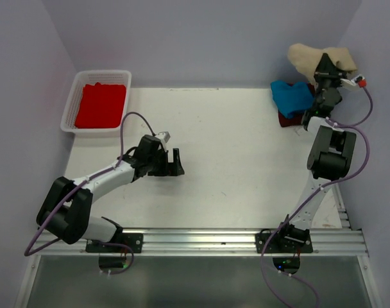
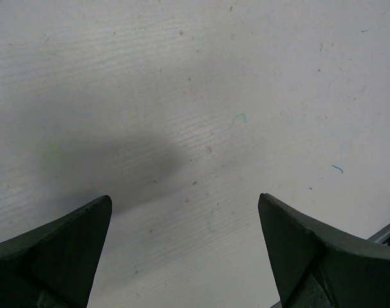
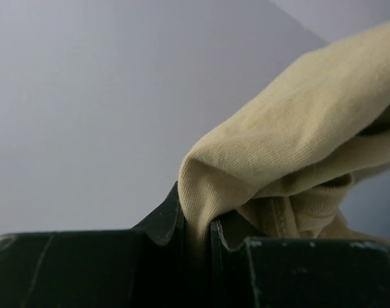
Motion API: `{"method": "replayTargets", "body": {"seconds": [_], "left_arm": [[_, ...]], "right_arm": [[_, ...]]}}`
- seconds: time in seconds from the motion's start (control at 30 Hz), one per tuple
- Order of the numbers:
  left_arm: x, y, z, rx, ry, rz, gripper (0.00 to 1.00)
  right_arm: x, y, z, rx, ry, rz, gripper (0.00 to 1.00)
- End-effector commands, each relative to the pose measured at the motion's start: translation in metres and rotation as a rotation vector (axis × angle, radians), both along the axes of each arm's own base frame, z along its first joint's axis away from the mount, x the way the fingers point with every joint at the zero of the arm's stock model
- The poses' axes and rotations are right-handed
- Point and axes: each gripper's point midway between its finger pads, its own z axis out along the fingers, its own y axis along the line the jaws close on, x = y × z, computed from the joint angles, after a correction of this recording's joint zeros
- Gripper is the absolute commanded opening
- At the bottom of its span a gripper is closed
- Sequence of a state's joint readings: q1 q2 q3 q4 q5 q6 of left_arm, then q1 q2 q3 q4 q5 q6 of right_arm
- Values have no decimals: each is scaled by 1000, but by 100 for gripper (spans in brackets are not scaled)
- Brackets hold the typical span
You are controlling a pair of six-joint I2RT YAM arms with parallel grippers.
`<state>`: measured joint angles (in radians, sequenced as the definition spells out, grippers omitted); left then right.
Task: Fold and stack the t-shirts
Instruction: Put the neatly folded tshirt into the corner of the board with the right arm
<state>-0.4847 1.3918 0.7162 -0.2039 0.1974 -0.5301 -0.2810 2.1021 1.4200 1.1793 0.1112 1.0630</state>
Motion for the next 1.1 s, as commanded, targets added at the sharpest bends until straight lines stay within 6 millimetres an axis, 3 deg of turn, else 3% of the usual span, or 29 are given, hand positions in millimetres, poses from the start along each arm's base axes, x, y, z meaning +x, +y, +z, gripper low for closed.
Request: {"method": "replayTargets", "body": {"seconds": [0.0, 0.03, 0.07, 0.13, 0.2, 0.23, 0.27, 0.33, 0.53, 0.63, 0.7, 0.77, 0.8, 0.83, 0.87, 1.0, 1.03, 1.07], "left_arm": [[16, -9, 21, -32, -67, -24, 100], [17, -10, 21, -33, -67, -27, 100], [16, -10, 20, -33, -62, -29, 100], [16, -11, 21, -38, -63, -33, 100], [16, -11, 19, -36, -58, -31, 100], [15, -10, 20, -38, -56, -27, 100], [15, -10, 22, -42, -61, -28, 100], [14, -11, 24, -49, -71, -28, 100], [11, -13, 16, -52, -45, -44, 100], [10, -11, 14, -50, -42, -38, 100], [10, -12, 15, -52, -44, -37, 100], [11, -13, 17, -59, -47, -38, 100], [12, -15, 19, -64, -47, -40, 100], [12, -16, 20, -69, -46, -42, 100], [13, -16, 20, -72, -47, -44, 100], [15, -20, 25, -85, -49, -52, 100], [15, -21, 26, -90, -51, -55, 100], [15, -21, 27, -93, -52, -55, 100]], "right_arm": [[-20, -18, 54, -23, -186, -56, 0], [-9, -20, 32, -7, -142, -44, 0], [-6, -6, 31, -107, -166, 1, 0], [2, 12, 15, -119, -203, 78, 0], [0, 13, -6, -36, -135, 63, 0], [-4, 19, -8, -46, -105, 44, 0], [-8, 23, -27, -61, -58, 42, 0], [-13, 27, -35, -59, -65, 60, 0], [2, 18, -133, 85, 160, 57, 0], [-10, 10, -182, 160, 310, -23, 0], [-19, 4, -191, 207, 355, -69, 0], [-33, -2, -219, 273, 462, -121, 0], [-38, -3, -217, 291, 474, -131, 0], [-45, -2, -231, 307, 523, -142, 0], [-49, -1, -233, 328, 527, -145, 0], [-59, 1, -230, 342, 590, -157, 62], [-64, 1, -225, 336, 606, -163, 86], [-67, 2, -221, 328, 601, -165, 99]]}}
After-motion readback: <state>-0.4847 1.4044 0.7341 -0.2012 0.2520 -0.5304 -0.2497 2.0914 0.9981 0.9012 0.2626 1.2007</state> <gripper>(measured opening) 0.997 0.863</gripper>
